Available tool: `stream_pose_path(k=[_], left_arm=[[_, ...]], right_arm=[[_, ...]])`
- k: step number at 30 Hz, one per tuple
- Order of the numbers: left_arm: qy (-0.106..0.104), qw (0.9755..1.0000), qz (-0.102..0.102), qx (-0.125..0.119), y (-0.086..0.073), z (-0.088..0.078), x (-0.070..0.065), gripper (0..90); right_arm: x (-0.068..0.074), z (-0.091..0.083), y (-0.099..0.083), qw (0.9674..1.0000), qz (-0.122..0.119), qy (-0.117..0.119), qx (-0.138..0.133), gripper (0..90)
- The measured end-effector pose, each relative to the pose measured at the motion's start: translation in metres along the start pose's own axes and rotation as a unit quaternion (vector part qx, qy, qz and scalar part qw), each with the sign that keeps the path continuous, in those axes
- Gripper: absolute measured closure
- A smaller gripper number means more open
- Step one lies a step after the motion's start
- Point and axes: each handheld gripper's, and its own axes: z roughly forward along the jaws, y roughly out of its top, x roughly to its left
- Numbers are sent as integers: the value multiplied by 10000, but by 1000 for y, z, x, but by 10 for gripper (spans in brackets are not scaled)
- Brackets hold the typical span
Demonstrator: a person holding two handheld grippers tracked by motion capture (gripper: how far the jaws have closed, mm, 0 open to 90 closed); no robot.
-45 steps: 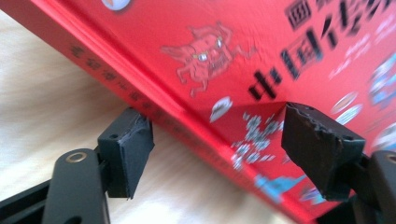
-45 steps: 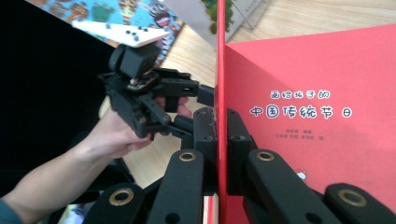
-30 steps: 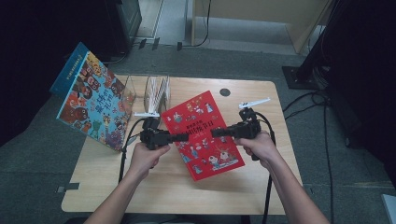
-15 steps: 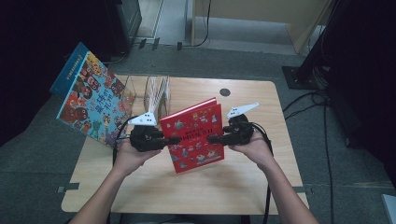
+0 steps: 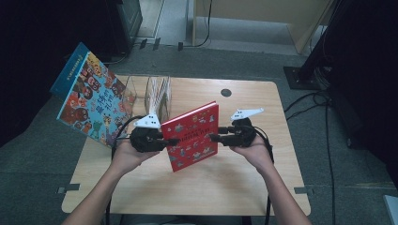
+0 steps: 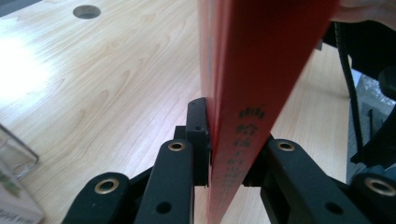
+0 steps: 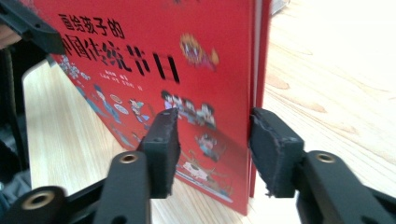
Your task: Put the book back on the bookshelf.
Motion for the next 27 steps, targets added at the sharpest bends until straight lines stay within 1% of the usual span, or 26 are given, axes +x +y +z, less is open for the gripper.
stream_pose_path(k=[1,2,3,4,5,7,8,9,10,12,15,18,20,21,23,25,27], left_arm=[[22,10000,31,12,0,-1,0,794],[33,10000,52,33,1,-2,0,794],[33,10000,52,74,1,-3,0,792],[35,9999,59,116,2,-4,0,789],[9,9999,6,142,3,-5,0,785],[-137,9996,-173,157,9,-7,4,769],[-144,9995,-221,172,12,-9,6,761],[-125,9996,-223,152,16,-12,6,758],[-91,9995,-199,218,20,-14,6,754],[-35,9991,-158,401,29,-16,7,749],[-29,9978,-153,644,40,-17,9,741],[33,9972,-141,727,51,-16,9,731],[7,9968,-73,792,58,-14,9,726],[-7,9965,-35,835,62,-14,9,724],[-16,9959,-8,908,69,-12,9,723],[-25,9941,-6,1083,77,-9,9,723],[-14,9914,34,1312,86,-6,9,722]], right_arm=[[-1,3,-2,10000,-3,-78,-1,485],[-2,6,-5,9998,-29,-207,23,485],[-3,10,-9,9997,-60,-237,43,486],[-3,13,-12,9997,-32,-224,48,487],[-4,16,-15,9998,-9,-204,28,497],[-4,21,-19,9999,64,-90,-50,505],[-4,23,-20,9999,127,-92,-59,498],[-4,25,-20,9998,120,-126,-53,498],[-4,26,-20,9998,117,-152,-45,498],[-4,27,-19,9998,129,-156,-84,498],[-4,26,-18,9996,169,-117,-166,499],[-4,26,-17,9996,132,-136,-202,500],[-3,27,-16,9996,107,-180,-187,508],[-3,27,-16,9996,69,-186,-193,511],[-2,27,-16,9996,78,-168,-210,513],[-1,27,-15,9996,67,-173,-191,513],[-1,27,-14,9996,18,-172,-210,512]])
